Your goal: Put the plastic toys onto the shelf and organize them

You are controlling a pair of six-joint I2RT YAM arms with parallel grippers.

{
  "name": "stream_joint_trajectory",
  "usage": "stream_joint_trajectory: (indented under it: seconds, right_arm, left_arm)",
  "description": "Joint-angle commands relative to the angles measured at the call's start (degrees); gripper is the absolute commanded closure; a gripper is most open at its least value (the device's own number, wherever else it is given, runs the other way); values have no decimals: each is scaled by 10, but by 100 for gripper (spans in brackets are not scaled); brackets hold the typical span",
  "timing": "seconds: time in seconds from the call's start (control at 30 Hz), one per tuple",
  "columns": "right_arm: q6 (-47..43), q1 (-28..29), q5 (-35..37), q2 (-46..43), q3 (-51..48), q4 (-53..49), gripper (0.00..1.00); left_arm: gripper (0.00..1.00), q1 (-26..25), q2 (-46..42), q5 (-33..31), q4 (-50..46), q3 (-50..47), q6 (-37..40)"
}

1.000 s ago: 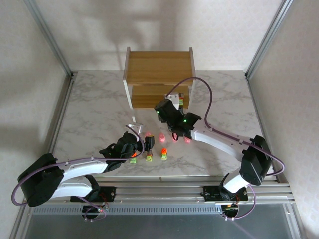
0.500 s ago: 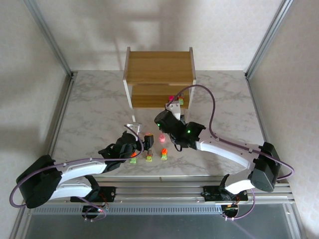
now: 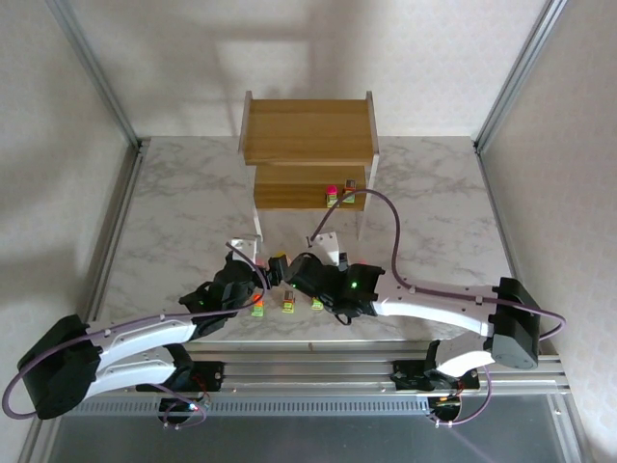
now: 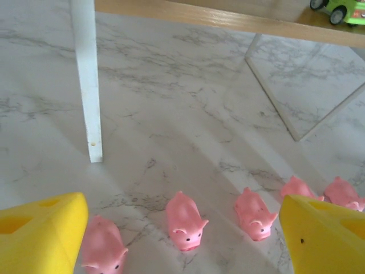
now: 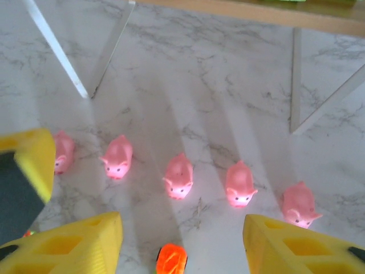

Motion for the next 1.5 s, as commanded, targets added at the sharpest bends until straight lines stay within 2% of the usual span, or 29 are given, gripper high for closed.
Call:
stream_joint_trajectory:
  seconds: [0.0, 0.23, 0.53, 0.97, 1.47]
  right_arm:
    - [53, 21, 24, -9, -17, -27, 42]
    - [119, 55, 13, -10, -55, -27, 43]
    - [174, 83, -19, 30, -78, -20, 43]
    - [223, 83, -71, 125, -66, 10, 42]
    - [237, 56, -79, 184, -67, 57, 44]
  left_arm:
    - [13, 7, 1, -21, -12, -6, -6]
    - [13, 14, 27, -12, -19, 5, -7]
    - [14, 18, 49, -1, -22, 14, -10]
    - [13, 23, 46, 5, -20, 12, -13]
    - [13, 24, 48, 12, -19, 11, -15]
